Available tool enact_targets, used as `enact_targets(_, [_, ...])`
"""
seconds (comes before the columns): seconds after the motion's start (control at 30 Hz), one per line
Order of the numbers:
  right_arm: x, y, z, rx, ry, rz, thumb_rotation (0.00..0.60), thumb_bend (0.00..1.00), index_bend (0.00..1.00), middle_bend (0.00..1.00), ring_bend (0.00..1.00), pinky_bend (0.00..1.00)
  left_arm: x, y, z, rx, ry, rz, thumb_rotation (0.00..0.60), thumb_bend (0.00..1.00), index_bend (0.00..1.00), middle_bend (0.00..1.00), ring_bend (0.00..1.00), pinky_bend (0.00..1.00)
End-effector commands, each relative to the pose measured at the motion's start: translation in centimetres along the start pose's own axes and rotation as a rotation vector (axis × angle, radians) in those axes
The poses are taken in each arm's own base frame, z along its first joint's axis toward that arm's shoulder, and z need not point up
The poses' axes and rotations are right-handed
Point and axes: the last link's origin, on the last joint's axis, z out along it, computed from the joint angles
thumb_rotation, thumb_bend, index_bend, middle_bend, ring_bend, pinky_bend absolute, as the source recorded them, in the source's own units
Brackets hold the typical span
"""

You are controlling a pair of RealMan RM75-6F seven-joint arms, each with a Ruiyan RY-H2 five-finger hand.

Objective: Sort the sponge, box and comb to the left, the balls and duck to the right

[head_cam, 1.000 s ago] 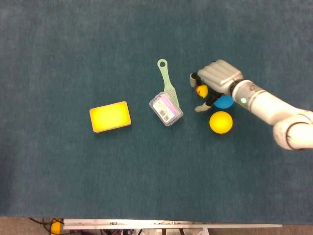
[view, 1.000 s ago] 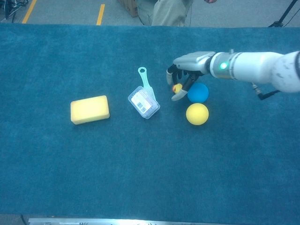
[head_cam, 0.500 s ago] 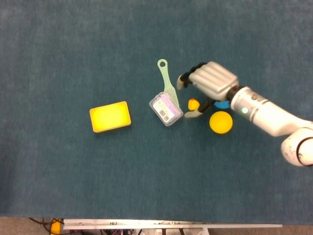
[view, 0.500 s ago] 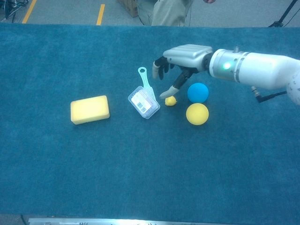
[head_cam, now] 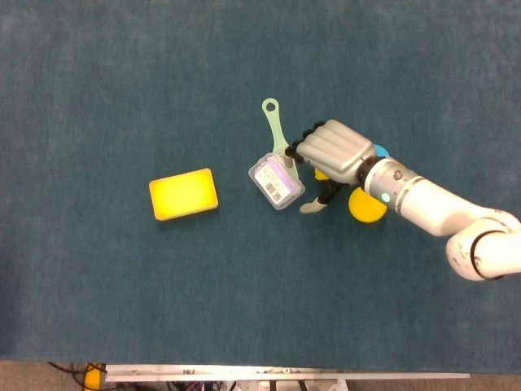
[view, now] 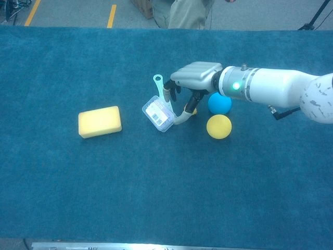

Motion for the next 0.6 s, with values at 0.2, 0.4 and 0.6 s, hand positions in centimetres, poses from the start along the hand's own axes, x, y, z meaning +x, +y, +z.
enact_targets(0.2, [-0.4, -0.8, 0.4, -0.004, -0.024, -0.018, 0.362, 0.0, 0.33, 0.38, 0.29, 0.26, -0.1, 0.1, 0.1, -0.007, 0.0, -0.002, 0.6, 0.43, 0.36, 0.33, 0.27, 0.2])
enact_targets(0.4, [-0.4, -2.4, 1.4, 0.018, -0.029, -0.004, 0.363, 0.0, 0.33, 0.38, 0.29, 0.26, 0.0, 0.0, -0.1, -0.003, 0.005, -0.002, 0.6, 0.43, 0.36, 0.33, 0.27, 0.2])
enact_targets(0.6, [-0.2, -4.6, 2.4, 0.06, -0.016, 0.031, 0.362, 0.0, 0.33, 0.38, 0.29, 0.26, 0.0, -0.2, -0.2, 0.002, 0.005, -0.004, 0.6, 0.43, 0.36, 0.33, 0.27, 0.2])
